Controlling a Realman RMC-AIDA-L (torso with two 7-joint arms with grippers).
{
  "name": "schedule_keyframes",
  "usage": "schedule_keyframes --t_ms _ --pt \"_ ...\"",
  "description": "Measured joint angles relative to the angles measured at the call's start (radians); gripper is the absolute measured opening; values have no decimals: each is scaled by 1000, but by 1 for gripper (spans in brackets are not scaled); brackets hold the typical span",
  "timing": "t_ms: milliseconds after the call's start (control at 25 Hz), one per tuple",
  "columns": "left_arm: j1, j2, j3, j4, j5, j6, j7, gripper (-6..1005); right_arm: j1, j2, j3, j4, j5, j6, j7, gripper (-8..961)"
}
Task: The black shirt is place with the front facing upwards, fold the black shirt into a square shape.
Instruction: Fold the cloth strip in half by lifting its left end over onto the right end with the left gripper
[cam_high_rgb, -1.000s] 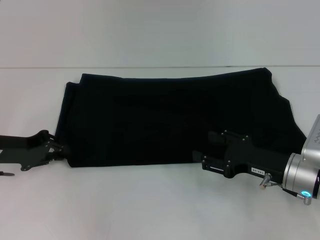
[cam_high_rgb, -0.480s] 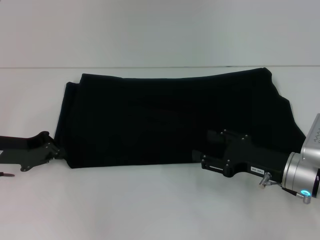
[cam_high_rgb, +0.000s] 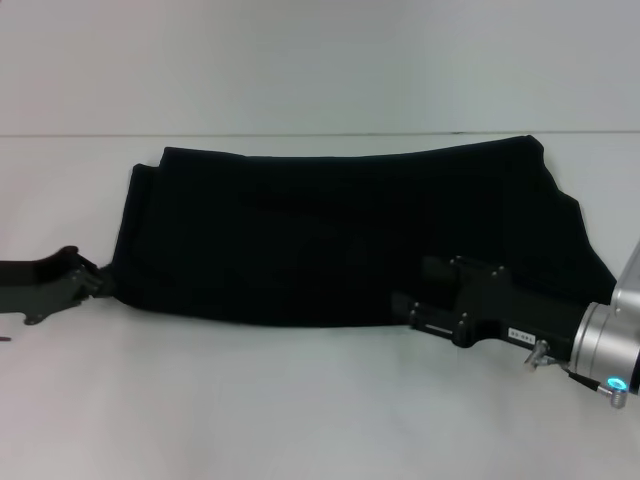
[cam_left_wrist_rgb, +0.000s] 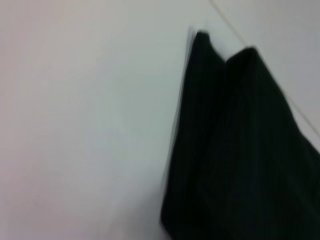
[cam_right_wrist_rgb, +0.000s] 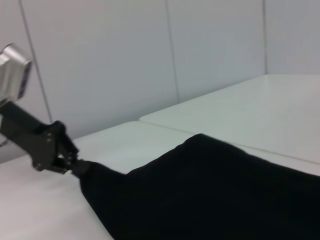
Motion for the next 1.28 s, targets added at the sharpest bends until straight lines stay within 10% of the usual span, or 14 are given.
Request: schedule_keyframes --t_ms 840,1280 --pt "15 47 -148 54 -9 34 108 23 -87 -9 90 -12 114 -13 42 766" --pt "-77 35 -10 22 -288 86 158 23 -157 -10 136 -12 113 -17 52 766"
